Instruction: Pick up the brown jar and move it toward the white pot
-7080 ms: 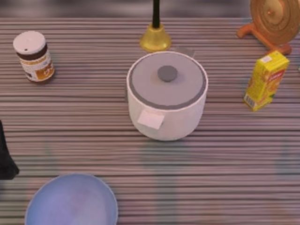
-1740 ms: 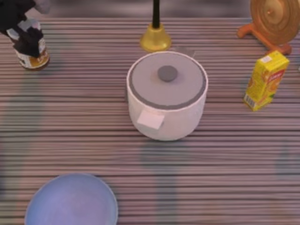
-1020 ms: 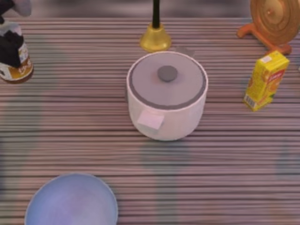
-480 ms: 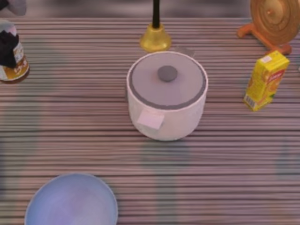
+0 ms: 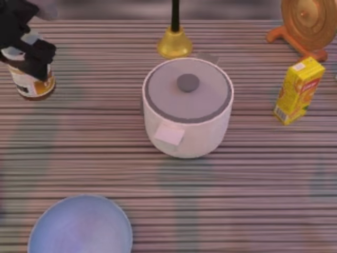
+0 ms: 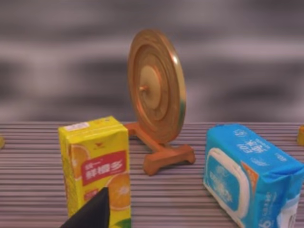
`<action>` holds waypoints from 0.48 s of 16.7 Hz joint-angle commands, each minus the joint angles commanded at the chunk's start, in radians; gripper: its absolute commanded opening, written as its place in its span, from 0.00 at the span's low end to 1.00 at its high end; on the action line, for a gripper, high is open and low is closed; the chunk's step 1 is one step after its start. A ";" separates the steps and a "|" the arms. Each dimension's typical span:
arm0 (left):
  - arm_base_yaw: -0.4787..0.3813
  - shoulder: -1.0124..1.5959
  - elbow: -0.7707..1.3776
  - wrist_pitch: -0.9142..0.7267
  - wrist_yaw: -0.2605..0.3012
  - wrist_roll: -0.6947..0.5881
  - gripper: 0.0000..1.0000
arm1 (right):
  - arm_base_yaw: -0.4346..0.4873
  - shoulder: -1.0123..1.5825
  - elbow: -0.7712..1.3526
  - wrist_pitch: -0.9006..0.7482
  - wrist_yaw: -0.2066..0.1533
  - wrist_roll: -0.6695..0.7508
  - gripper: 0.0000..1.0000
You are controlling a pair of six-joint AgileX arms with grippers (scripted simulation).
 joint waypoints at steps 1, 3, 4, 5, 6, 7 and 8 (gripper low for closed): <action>-0.024 -0.009 -0.030 0.022 -0.013 -0.072 0.00 | 0.000 0.000 0.000 0.000 0.000 0.000 1.00; -0.075 -0.027 -0.094 0.069 -0.040 -0.231 0.00 | 0.000 0.000 0.000 0.000 0.000 0.000 1.00; -0.100 -0.037 -0.126 0.092 -0.053 -0.315 0.00 | 0.000 0.000 0.000 0.000 0.000 0.000 1.00; -0.125 -0.046 -0.158 0.115 -0.067 -0.400 0.00 | 0.000 0.000 0.000 0.000 0.000 0.000 1.00; -0.150 -0.056 -0.189 0.139 -0.080 -0.482 0.00 | 0.000 0.000 0.000 0.000 0.000 0.000 1.00; -0.173 -0.067 -0.218 0.162 -0.093 -0.558 0.00 | 0.000 0.000 0.000 0.000 0.000 0.000 1.00; -0.195 -0.078 -0.246 0.185 -0.105 -0.625 0.00 | 0.000 0.000 0.000 0.000 0.000 0.000 1.00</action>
